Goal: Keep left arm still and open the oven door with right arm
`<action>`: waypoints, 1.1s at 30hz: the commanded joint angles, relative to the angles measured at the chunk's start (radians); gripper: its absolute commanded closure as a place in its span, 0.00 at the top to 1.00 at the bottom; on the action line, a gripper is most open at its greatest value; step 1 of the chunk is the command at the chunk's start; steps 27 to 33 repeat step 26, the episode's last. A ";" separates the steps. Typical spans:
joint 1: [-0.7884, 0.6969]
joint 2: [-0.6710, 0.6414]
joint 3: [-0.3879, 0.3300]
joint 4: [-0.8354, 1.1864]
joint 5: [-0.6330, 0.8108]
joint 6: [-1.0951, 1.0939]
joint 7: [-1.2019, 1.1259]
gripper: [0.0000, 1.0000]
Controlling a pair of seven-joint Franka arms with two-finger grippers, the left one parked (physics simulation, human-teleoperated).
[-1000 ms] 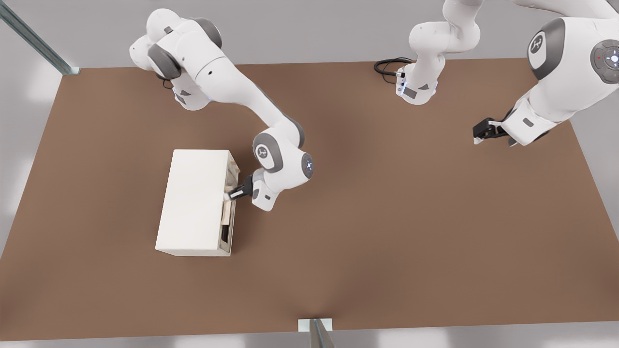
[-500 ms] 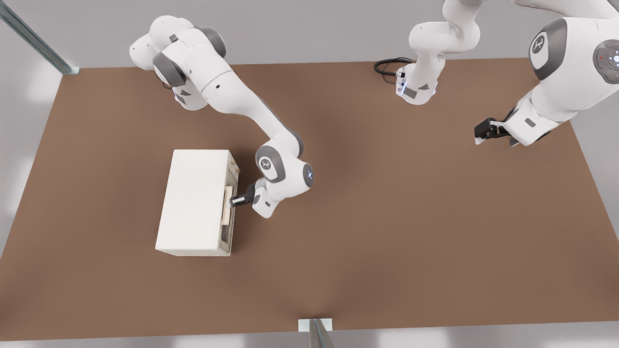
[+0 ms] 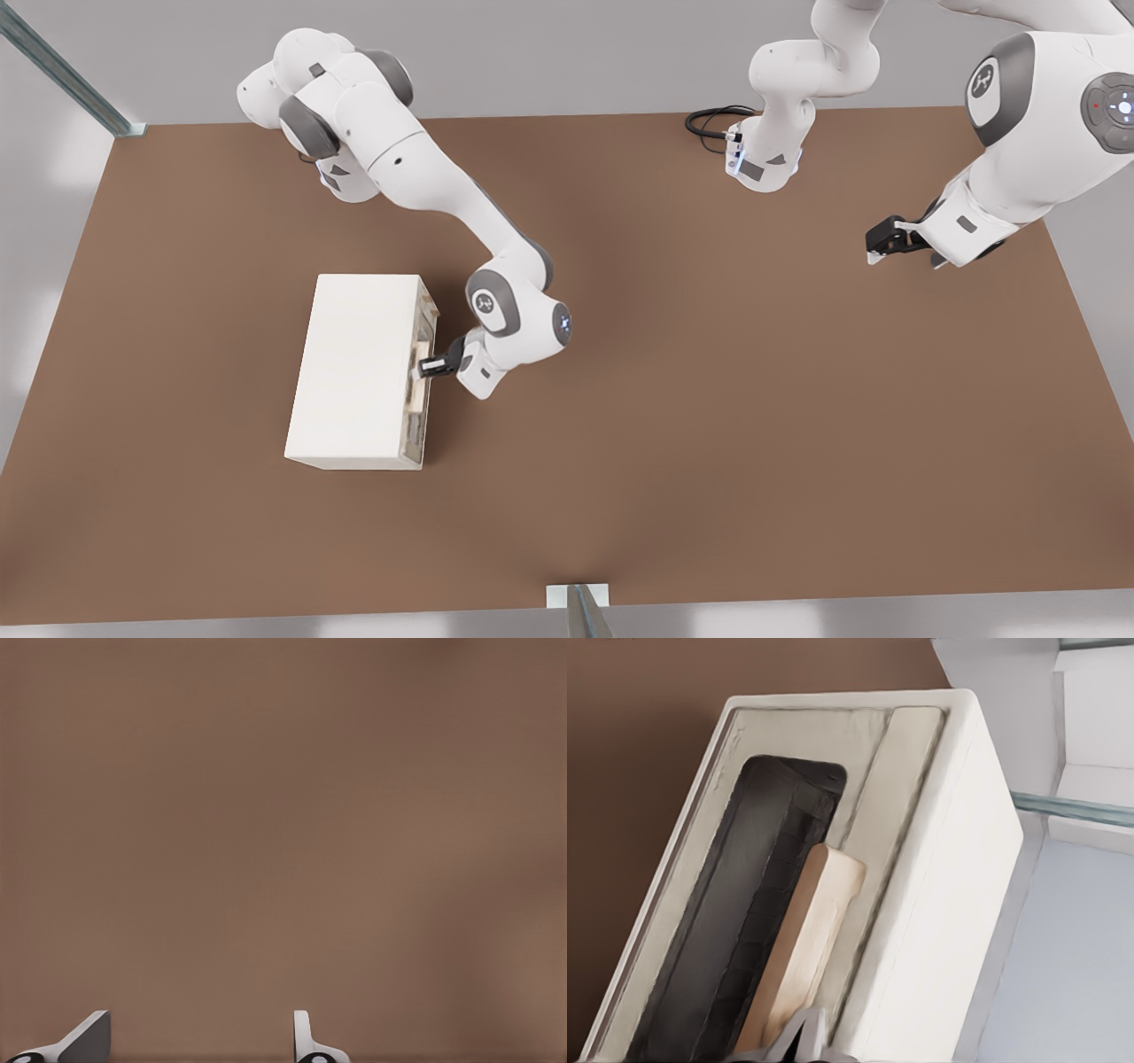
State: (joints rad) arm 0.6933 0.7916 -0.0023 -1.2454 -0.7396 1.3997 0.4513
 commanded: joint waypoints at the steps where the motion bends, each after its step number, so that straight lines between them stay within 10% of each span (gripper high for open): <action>1: 0.008 -0.002 0.001 0.001 0.006 0.001 0.070 0.21; 6: 0.054 -0.009 0.010 0.079 0.063 0.001 0.056 0.21; 8: -0.009 -0.035 0.001 0.164 0.298 0.001 -0.026 0.21; 9: -0.156 -0.074 0.005 0.173 0.474 0.008 -0.223 0.38; 10: -0.365 -0.089 0.008 0.175 0.683 0.019 -0.456 1.00; 18: -0.603 -0.555 -0.019 -0.132 0.769 0.009 -0.540 1.00; 33: -0.601 -0.563 -0.019 -0.143 0.766 0.016 -0.531 1.00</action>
